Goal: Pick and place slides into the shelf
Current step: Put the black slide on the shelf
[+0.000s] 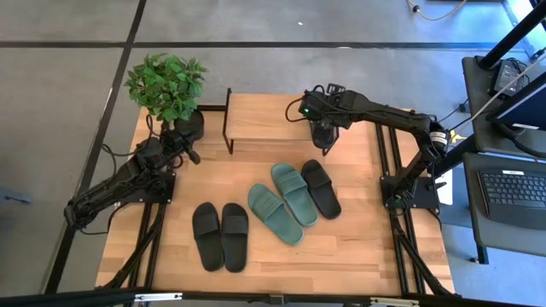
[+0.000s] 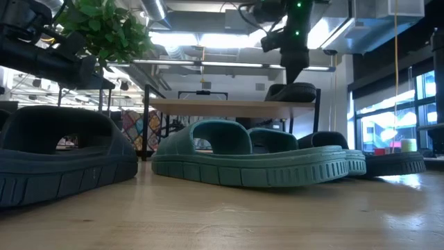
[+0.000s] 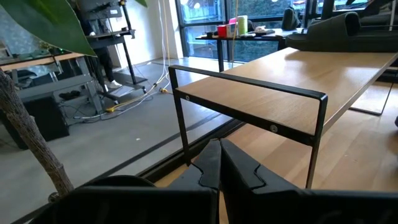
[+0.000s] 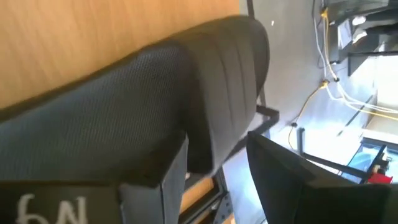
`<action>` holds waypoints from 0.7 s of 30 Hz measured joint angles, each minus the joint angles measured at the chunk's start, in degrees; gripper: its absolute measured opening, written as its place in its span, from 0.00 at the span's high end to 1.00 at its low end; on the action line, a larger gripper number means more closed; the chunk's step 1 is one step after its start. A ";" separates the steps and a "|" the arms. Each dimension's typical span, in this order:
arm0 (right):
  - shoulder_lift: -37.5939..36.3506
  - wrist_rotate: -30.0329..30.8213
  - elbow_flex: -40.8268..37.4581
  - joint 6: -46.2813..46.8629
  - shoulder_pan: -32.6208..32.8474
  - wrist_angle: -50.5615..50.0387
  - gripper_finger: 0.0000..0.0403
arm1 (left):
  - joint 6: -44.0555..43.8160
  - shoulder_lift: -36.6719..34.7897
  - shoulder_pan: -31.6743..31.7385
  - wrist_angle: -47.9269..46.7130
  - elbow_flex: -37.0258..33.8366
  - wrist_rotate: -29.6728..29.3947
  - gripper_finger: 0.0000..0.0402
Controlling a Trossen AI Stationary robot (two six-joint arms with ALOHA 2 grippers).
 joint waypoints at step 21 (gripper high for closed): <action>-0.02 -11.52 4.86 7.50 27.93 -10.43 0.59 | 0.00 0.00 -0.01 0.00 0.00 -0.02 1.00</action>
